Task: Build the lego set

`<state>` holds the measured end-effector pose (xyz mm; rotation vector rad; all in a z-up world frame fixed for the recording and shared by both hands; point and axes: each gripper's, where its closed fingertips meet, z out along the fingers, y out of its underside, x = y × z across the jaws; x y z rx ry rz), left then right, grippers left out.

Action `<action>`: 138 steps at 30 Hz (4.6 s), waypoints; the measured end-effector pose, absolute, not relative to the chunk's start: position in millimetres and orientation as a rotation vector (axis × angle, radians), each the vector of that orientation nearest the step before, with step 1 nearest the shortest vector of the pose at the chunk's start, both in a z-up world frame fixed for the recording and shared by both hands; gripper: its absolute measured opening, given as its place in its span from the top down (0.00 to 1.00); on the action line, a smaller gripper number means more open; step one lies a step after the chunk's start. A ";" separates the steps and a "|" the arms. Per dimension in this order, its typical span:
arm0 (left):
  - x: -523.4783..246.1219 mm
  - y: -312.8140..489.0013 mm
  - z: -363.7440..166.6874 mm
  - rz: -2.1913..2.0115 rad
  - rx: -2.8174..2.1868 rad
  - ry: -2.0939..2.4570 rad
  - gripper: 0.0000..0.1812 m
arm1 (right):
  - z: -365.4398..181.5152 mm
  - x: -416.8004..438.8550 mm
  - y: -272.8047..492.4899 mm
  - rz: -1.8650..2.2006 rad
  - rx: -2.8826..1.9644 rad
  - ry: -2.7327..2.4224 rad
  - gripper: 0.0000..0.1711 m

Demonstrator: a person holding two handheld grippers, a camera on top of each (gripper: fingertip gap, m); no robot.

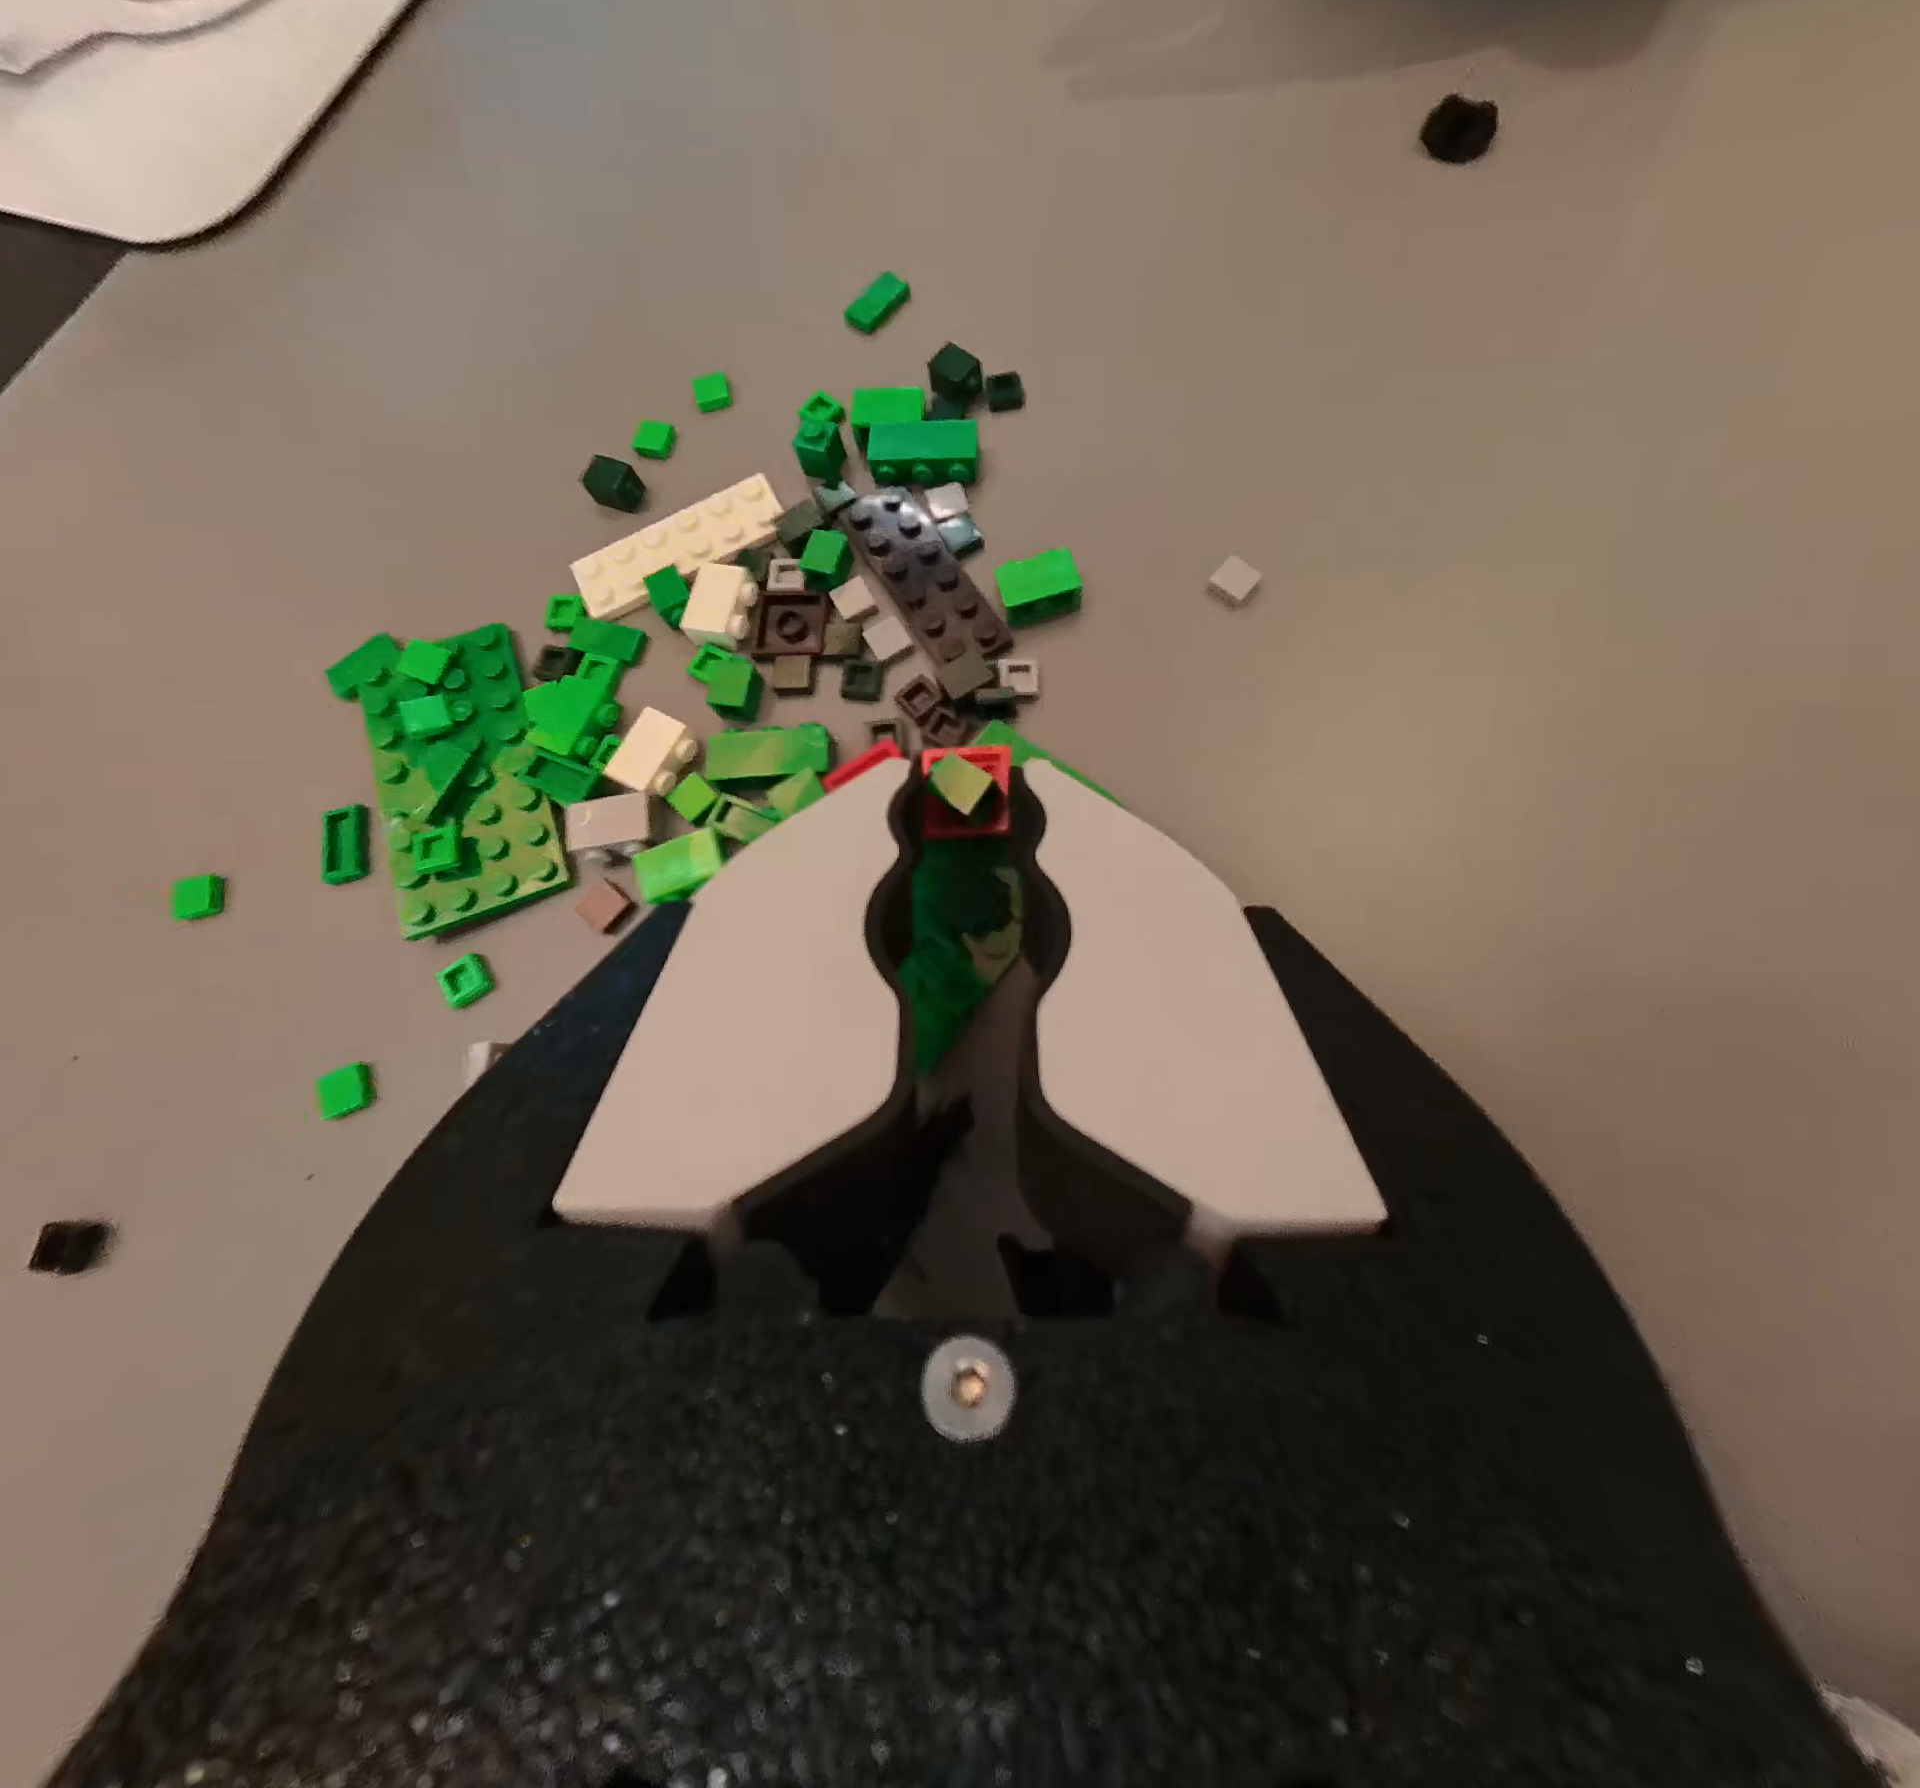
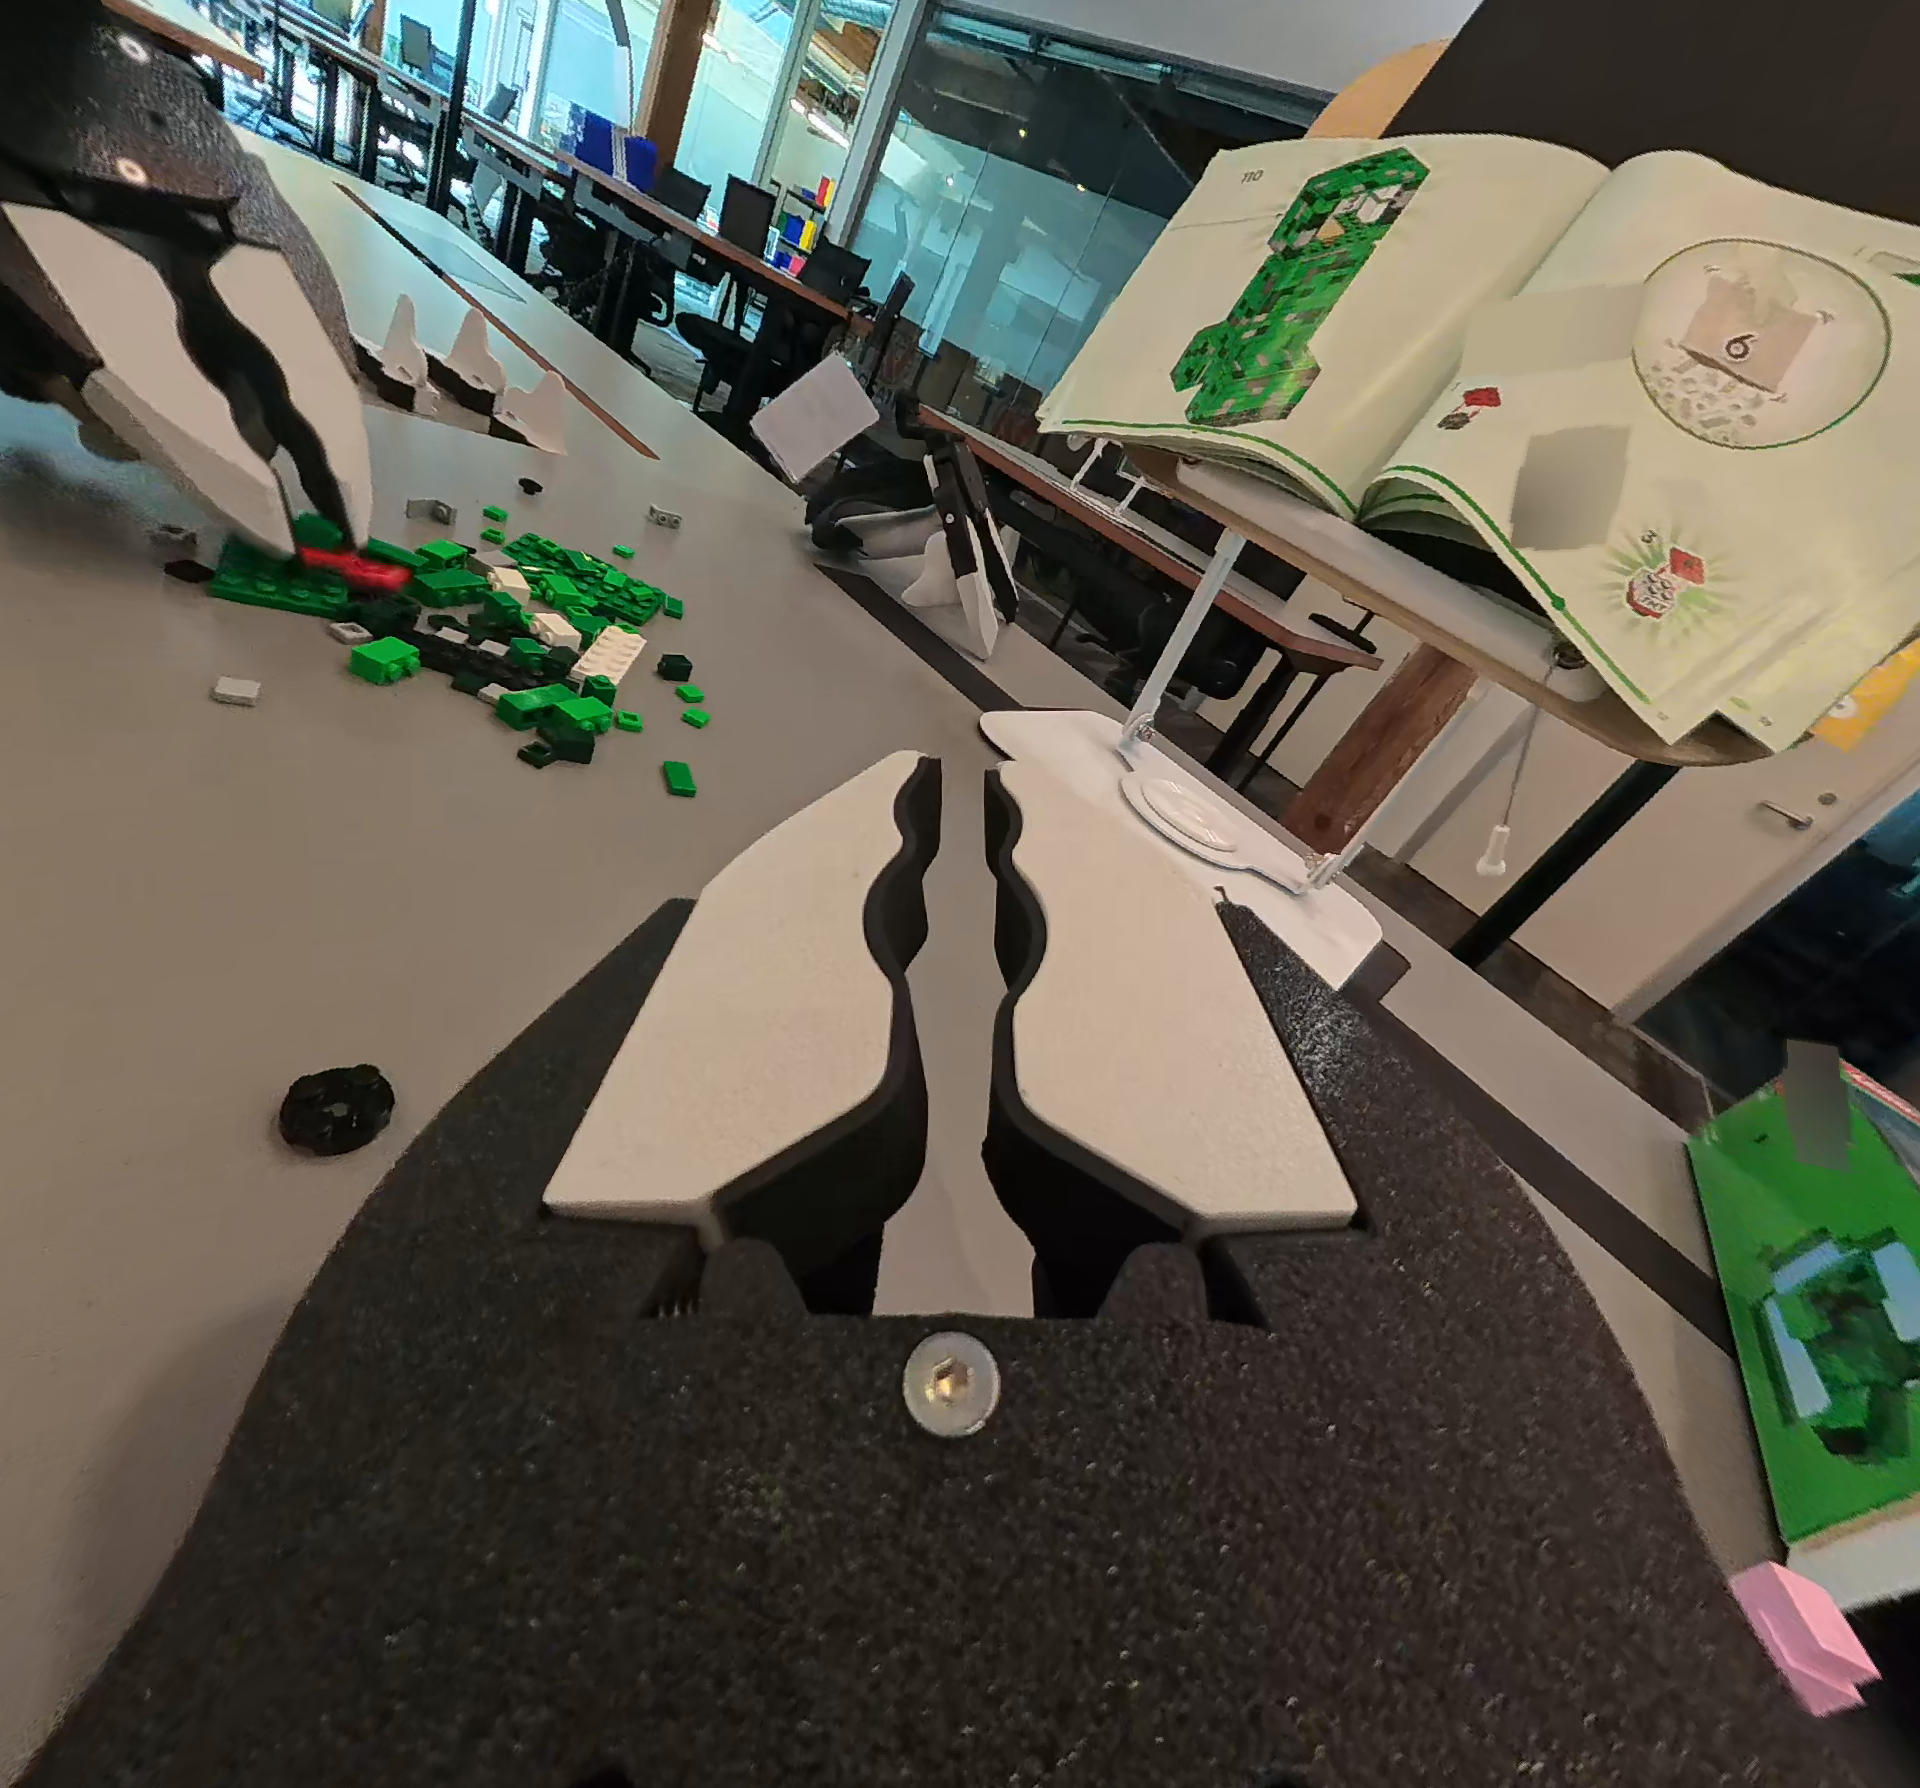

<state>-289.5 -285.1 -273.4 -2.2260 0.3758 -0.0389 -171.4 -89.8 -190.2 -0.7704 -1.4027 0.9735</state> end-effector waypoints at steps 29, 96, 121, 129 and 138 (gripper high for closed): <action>-191.9 -247.8 -224.2 -0.870 -1.860 0.185 0.95 | -221.8 -188.2 -246.9 0.613 0.048 -1.744 0.89; -142.0 -173.0 -274.7 -0.333 -2.047 0.860 0.77 | -273.5 -127.4 -162.3 0.892 -0.636 -2.529 0.91; -114.5 -179.3 -285.6 -0.209 -2.003 1.068 0.82 | -282.3 -130.0 -165.4 0.903 -0.647 -2.663 0.90; -113.7 -178.9 -283.2 -0.222 -1.989 1.014 0.81 | -282.0 -128.0 -165.7 0.950 -0.656 -2.649 0.90; -122.6 -175.8 -274.7 -0.223 -1.956 0.926 0.82 | -286.1 -127.7 -163.9 0.981 -0.721 -2.655 0.86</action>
